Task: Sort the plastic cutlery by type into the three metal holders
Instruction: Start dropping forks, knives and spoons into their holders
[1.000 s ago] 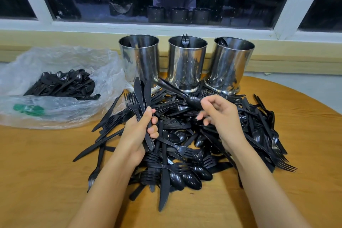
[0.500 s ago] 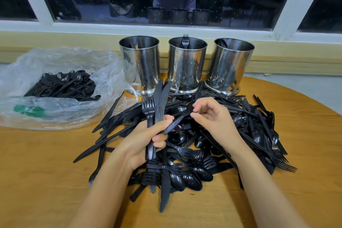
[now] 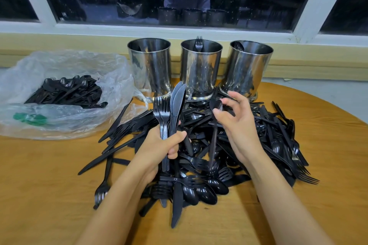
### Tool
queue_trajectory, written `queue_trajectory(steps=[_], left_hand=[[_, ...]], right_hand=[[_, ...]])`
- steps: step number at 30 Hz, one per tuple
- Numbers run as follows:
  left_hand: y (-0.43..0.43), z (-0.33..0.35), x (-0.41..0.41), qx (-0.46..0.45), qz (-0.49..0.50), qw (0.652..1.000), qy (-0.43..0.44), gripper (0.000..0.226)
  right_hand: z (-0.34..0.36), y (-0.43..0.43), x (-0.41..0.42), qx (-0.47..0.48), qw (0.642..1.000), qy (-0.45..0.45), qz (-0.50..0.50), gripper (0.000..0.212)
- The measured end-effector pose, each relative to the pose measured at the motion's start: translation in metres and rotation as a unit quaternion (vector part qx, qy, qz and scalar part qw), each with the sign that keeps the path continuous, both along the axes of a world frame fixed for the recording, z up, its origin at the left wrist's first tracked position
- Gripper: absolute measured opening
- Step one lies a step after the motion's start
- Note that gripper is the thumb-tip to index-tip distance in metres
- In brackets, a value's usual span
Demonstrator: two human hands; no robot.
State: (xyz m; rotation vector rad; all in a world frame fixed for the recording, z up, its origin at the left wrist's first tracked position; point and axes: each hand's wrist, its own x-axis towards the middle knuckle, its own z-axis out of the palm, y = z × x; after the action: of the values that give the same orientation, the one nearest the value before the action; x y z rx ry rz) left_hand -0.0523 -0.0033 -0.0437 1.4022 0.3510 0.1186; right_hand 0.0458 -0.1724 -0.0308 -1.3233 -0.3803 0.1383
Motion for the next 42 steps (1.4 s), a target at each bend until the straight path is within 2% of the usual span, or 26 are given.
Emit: queue_trajectory(steps=[2, 6, 10, 16, 18, 20, 22, 25, 27, 32, 36, 38, 40, 42], left_hand=[[-0.002, 0.001, -0.001, 0.009, -0.006, 1.0, 0.001, 0.044], [-0.005, 0.003, -0.003, 0.025, -0.027, 0.999, 0.003, 0.022], [-0.008, 0.008, -0.007, 0.053, -0.082, 0.995, -0.002, 0.016], [-0.01, 0.012, -0.011, 0.073, -0.146, 0.987, 0.014, 0.024], [-0.011, 0.013, -0.012, 0.073, -0.15, 0.986, 0.004, 0.024], [-0.013, 0.013, -0.01, 0.066, -0.128, 0.99, 0.002, 0.037], [-0.012, 0.012, -0.007, 0.024, -0.073, 0.997, 0.01, 0.057], [-0.007, 0.01, -0.004, -0.04, -0.014, 0.999, 0.016, 0.06], [-0.008, 0.011, -0.004, -0.052, -0.011, 0.998, 0.021, 0.066], [-0.012, 0.009, -0.005, 0.03, -0.054, 0.997, 0.042, 0.073], [-0.015, 0.01, -0.006, 0.025, -0.12, 0.991, 0.056, 0.043], [-0.018, 0.012, -0.008, -0.008, -0.135, 0.989, 0.059, 0.028], [-0.019, 0.012, -0.008, -0.049, -0.149, 0.986, 0.05, 0.022], [-0.02, 0.013, -0.008, -0.055, -0.154, 0.985, 0.052, 0.018]], right_hand=[[0.0, 0.002, -0.002, -0.002, 0.999, 0.026, 0.039, 0.045], [-0.002, 0.008, -0.008, -0.033, 0.995, 0.058, 0.077, 0.009], [-0.004, 0.013, -0.011, -0.086, 0.991, 0.078, 0.073, 0.007], [-0.001, 0.012, -0.01, -0.079, 0.986, 0.098, 0.106, 0.024], [-0.002, 0.01, -0.008, -0.093, 0.989, 0.081, 0.076, 0.027], [-0.002, 0.007, -0.005, -0.076, 0.995, 0.066, 0.018, 0.024], [0.003, 0.001, -0.002, -0.015, 0.996, 0.081, -0.022, 0.022], [0.014, -0.005, -0.004, 0.059, 0.995, 0.078, 0.015, 0.01], [0.02, -0.002, -0.011, 0.021, 0.997, 0.053, 0.061, 0.012], [0.03, 0.022, -0.024, -0.111, 0.987, -0.046, 0.107, 0.013], [0.041, 0.035, -0.028, -0.178, 0.972, -0.109, 0.109, 0.012], [0.044, 0.041, -0.031, -0.198, 0.967, -0.133, 0.087, 0.016], [0.044, 0.047, -0.034, -0.211, 0.964, -0.148, 0.065, 0.018], [0.043, 0.052, -0.037, -0.235, 0.957, -0.161, 0.052, 0.012]])
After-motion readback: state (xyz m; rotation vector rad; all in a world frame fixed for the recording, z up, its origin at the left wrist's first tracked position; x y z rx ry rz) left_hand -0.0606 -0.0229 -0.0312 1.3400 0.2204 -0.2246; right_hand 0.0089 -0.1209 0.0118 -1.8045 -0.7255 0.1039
